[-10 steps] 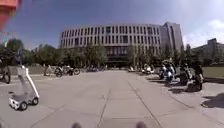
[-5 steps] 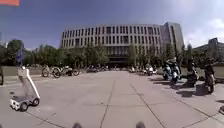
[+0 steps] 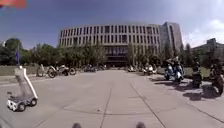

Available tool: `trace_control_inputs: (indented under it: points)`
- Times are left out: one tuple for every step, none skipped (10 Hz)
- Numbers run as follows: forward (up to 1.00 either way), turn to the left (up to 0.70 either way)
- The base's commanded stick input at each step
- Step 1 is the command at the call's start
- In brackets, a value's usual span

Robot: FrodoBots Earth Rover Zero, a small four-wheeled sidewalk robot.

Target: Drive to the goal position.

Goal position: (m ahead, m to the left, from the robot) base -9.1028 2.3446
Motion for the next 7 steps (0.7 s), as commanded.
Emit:
trace_control_inputs:
  points:
    - [0.7, -0.06]
    - [0.7, -0.06]
    - [0.7, -0.06]
    - [0.7, -0.06]
    - [0.7, 0.05]
    - [0.7, -0.03]
    - [0.7, -0.06]
